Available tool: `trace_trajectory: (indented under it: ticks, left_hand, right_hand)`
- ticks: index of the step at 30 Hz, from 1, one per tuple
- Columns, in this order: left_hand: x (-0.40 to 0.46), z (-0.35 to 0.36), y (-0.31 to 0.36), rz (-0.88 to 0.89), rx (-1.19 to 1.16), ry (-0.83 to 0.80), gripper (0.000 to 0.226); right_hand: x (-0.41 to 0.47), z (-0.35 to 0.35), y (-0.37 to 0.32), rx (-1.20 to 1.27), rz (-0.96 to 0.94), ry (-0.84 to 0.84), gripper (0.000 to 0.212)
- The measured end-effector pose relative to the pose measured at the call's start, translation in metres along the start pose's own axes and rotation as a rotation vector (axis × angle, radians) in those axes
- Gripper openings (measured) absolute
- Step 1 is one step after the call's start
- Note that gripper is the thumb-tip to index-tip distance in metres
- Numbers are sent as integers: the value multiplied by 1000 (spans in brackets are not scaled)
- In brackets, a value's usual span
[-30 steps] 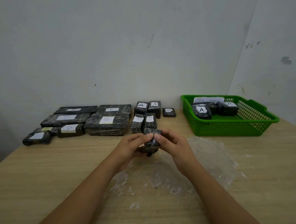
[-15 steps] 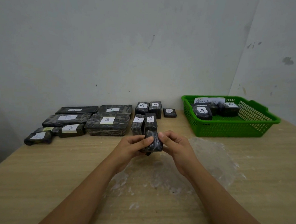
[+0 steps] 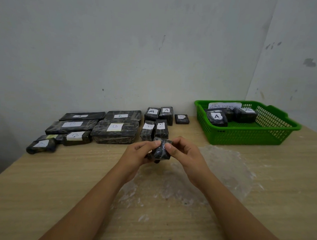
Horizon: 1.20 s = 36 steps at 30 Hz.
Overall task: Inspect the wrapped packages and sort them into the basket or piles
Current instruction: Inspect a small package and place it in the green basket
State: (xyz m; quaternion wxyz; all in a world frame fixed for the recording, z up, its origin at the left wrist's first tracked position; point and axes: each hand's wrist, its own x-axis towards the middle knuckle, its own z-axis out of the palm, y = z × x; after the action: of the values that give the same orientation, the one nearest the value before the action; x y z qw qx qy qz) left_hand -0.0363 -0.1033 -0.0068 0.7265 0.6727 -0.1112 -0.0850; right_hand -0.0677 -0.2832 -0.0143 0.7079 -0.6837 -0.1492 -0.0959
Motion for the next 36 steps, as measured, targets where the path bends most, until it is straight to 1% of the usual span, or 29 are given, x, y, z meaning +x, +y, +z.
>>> trace_trajectory:
  ticks: [3,7,11,15,17,19,21,23,25,26,28,30,31,32,34,36]
  left_hand:
    - [-1,1,0,-2,32,-16,54]
    - [-1,1,0,-18,73,-72,59]
    - [-4,-2,1,-52,177,-146,52]
    - [-1,-5,-1,-15,343,-90,46]
    - [-2,-3,0,-9,351,-68,47]
    - [-4,0,1,-9,317,-75,44]
    - [-5,2,3,-21,327,-88,40]
    - [-6,1,4,-45,345,-96,45]
    - [-6,1,6,-78,344,-102,50]
    - [-7,1,6,-86,352,-103,51]
    - [-8,1,8,-86,398,-89,51]
    - [-8,-2,9,-74,427,-94,48]
    - [-7,-5,9,-69,400,-123,49]
    - [-7,-7,10,-65,367,-157,54]
    - [-6,-9,11,-54,330,-189,60]
    - [-5,-8,9,-43,296,-173,55]
  right_hand:
    - [1,-3,0,8,5,22,12]
    - [2,-4,2,86,23,70,17]
    - [4,-5,-2,149,136,131,19]
    - [5,-9,-7,228,265,160,26]
    - [6,-9,-7,219,296,153,28]
    - [6,-6,-8,184,298,166,30]
    - [5,-6,-10,170,257,170,36]
    - [6,-11,-11,148,204,113,44]
    - [7,-18,-11,99,175,60,44]
    - [8,-20,-9,81,164,64,42]
    - [9,-22,-8,94,166,135,35]
    - [11,-24,-8,104,199,261,24]
    - [12,-25,-7,77,229,331,23]
    - [13,-28,-4,29,263,400,26]
    - [15,-34,1,-66,323,496,40]
    - [16,-37,5,-121,353,522,49]
